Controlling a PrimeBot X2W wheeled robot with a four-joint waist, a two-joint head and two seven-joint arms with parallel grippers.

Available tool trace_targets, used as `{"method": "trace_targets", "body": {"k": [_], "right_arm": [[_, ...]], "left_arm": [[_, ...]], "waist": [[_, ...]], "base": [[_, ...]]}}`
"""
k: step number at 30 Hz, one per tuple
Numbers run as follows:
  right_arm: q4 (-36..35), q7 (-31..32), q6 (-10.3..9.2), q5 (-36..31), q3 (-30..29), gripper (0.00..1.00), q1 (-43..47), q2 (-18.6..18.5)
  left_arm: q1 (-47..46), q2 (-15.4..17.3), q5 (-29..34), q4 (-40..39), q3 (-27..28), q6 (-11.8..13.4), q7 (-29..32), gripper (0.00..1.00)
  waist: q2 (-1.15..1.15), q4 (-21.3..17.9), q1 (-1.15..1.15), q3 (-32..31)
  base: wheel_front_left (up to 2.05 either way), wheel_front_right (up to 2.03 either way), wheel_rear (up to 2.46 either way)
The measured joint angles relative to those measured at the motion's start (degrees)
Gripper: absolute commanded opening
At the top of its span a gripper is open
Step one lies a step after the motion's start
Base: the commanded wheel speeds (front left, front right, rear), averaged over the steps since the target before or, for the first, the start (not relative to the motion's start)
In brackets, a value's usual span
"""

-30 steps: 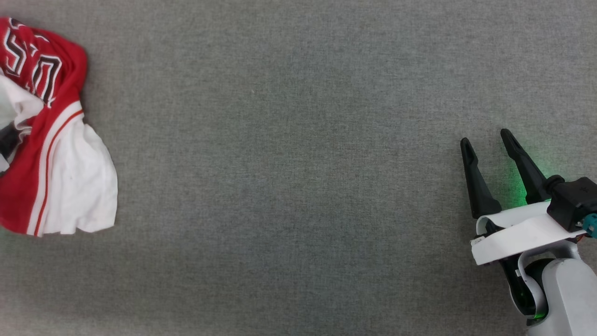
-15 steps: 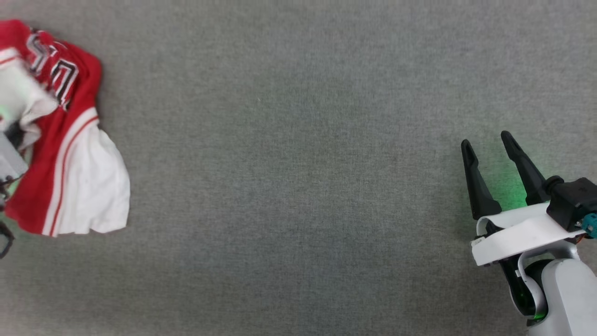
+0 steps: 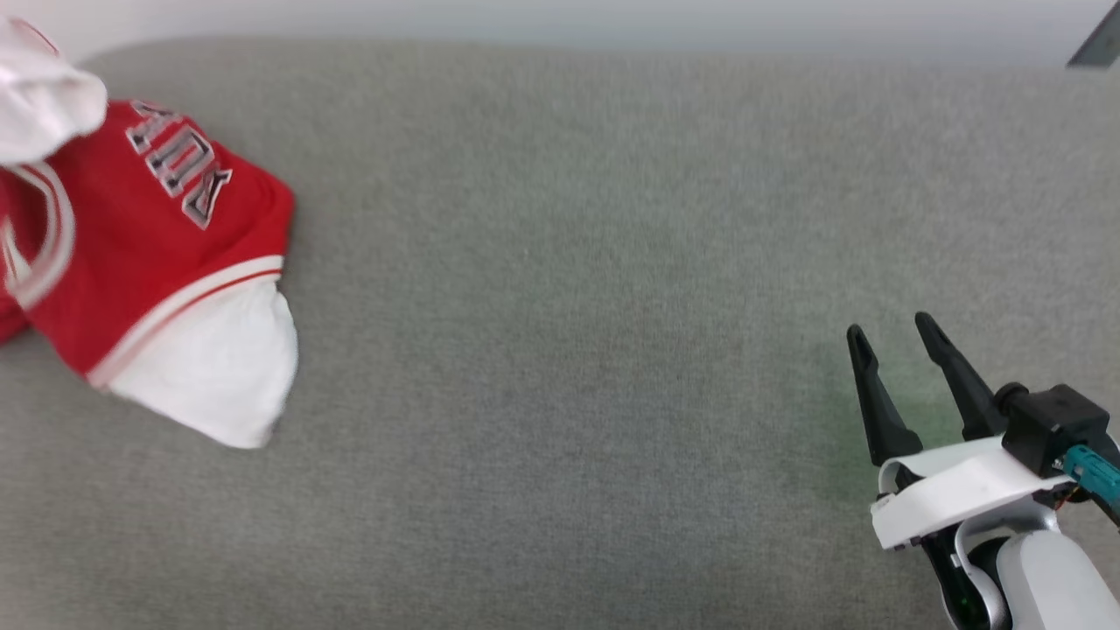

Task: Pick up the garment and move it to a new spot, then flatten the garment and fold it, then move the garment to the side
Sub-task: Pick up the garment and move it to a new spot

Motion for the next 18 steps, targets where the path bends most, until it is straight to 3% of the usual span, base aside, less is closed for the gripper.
{"method": "trace_targets", "body": {"k": [10, 18], "right_arm": [[0.6, -0.8, 0.0, 1.5, 0.0, 1.0, 2.2, -0.2], [-0.2, -1.1, 0.0, 1.7, -0.5, 1.0, 2.5, -0.2]], "left_arm": [[-3.0, 3.1, 2.9, -8.7, -1.4, 0.9, 1.4, 0.0], [-4.1, 5.3, 2.8, -18.6, -1.5, 4.3, 7.1, 0.0]], "waist": [[0.0, 1.0, 0.0, -7.9], [0.0, 0.4, 0.0, -11.5]], "base": [[0.0, 0.0, 0.0], [0.0, 0.0, 0.0]]}}
